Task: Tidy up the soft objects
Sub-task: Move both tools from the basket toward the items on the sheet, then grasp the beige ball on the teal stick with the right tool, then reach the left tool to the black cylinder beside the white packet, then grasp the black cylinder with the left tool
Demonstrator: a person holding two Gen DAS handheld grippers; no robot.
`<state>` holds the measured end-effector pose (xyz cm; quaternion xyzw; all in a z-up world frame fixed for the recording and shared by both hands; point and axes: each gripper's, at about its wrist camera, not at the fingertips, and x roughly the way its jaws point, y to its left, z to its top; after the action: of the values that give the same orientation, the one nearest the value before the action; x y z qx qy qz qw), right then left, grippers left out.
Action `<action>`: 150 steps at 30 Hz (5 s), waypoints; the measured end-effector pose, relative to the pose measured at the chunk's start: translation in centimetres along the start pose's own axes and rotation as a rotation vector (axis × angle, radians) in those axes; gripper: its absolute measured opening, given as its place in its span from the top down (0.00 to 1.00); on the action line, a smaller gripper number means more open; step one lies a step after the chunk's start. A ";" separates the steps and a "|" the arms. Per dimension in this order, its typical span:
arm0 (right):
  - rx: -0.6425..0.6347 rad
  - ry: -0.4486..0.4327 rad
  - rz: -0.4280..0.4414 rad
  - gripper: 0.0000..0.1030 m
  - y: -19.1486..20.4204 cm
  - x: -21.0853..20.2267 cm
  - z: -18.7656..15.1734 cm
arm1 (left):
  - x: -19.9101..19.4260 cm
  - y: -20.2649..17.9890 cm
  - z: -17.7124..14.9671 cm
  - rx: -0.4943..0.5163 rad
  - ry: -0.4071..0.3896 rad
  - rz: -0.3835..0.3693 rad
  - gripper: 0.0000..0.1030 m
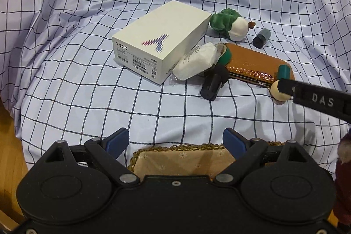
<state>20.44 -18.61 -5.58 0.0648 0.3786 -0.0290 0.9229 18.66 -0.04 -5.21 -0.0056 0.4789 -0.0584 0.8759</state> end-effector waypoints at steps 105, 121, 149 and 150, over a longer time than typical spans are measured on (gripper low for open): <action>0.234 0.025 -0.016 0.63 -4.4 2.4 0.3 | 4.4 -5.5 5.9 0.098 -0.118 -0.194 0.45; 0.239 0.031 0.004 0.63 -4.3 2.4 0.1 | 4.3 -3.7 6.0 -0.014 -0.159 -0.113 0.16; 0.241 0.044 0.017 0.63 -4.3 2.4 0.0 | 6.1 -2.5 5.3 -0.327 0.031 -0.121 0.25; 0.238 0.041 0.016 0.63 -4.3 2.3 0.0 | 6.3 -2.6 5.4 -0.343 0.037 -0.114 0.25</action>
<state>21.66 -22.88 -7.63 0.1777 0.3907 -0.0651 0.9009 26.32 -3.56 -7.36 -0.1810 0.4968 -0.0253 0.8484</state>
